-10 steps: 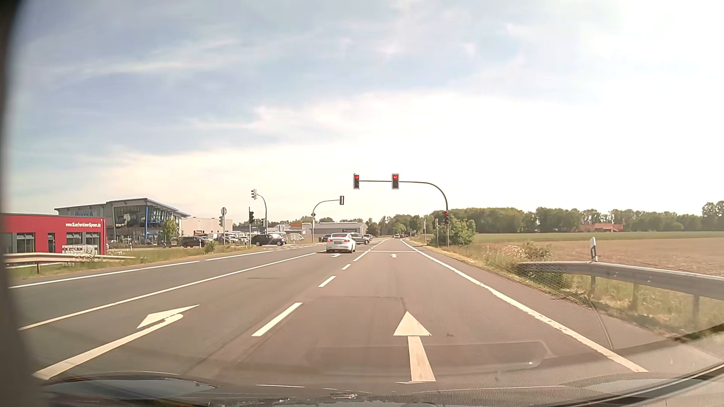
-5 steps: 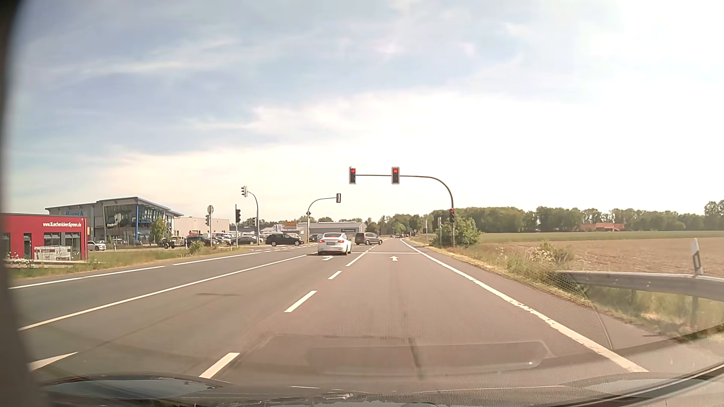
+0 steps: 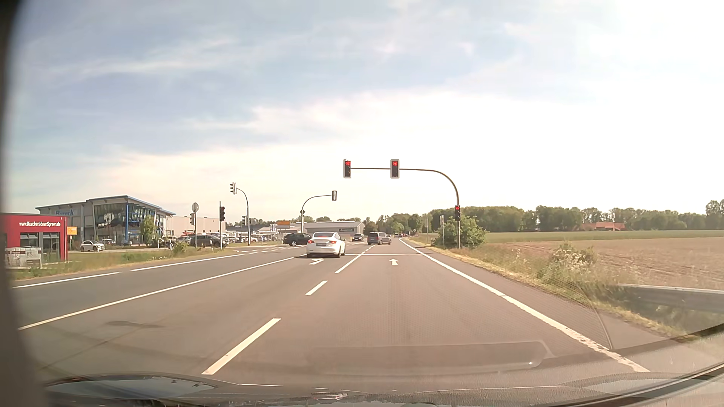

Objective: Follow the waypoints while adhering to traffic rules and regulations

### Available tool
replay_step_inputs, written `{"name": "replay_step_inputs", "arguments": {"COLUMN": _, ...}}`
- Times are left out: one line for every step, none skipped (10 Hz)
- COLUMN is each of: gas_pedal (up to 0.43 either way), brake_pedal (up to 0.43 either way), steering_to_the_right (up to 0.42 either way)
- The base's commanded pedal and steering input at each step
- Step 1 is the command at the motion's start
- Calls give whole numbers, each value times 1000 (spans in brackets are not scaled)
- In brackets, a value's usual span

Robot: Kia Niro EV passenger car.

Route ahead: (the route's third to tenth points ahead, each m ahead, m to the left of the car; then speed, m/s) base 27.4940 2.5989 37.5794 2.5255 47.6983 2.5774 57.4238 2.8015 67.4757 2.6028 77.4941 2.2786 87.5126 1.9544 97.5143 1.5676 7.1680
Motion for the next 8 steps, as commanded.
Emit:
{"name": "replay_step_inputs", "arguments": {"gas_pedal": 0, "brake_pedal": 0, "steering_to_the_right": 4}}
{"name": "replay_step_inputs", "arguments": {"gas_pedal": 0, "brake_pedal": 0, "steering_to_the_right": 5}}
{"name": "replay_step_inputs", "arguments": {"gas_pedal": 0, "brake_pedal": 0, "steering_to_the_right": 4}}
{"name": "replay_step_inputs", "arguments": {"gas_pedal": 0, "brake_pedal": 0, "steering_to_the_right": 3}}
{"name": "replay_step_inputs", "arguments": {"gas_pedal": 0, "brake_pedal": 0, "steering_to_the_right": 2}}
{"name": "replay_step_inputs", "arguments": {"gas_pedal": 0, "brake_pedal": 0, "steering_to_the_right": 2}}
{"name": "replay_step_inputs", "arguments": {"gas_pedal": 0, "brake_pedal": 0, "steering_to_the_right": 1}}
{"name": "replay_step_inputs", "arguments": {"gas_pedal": 0, "brake_pedal": 0, "steering_to_the_right": 1}}
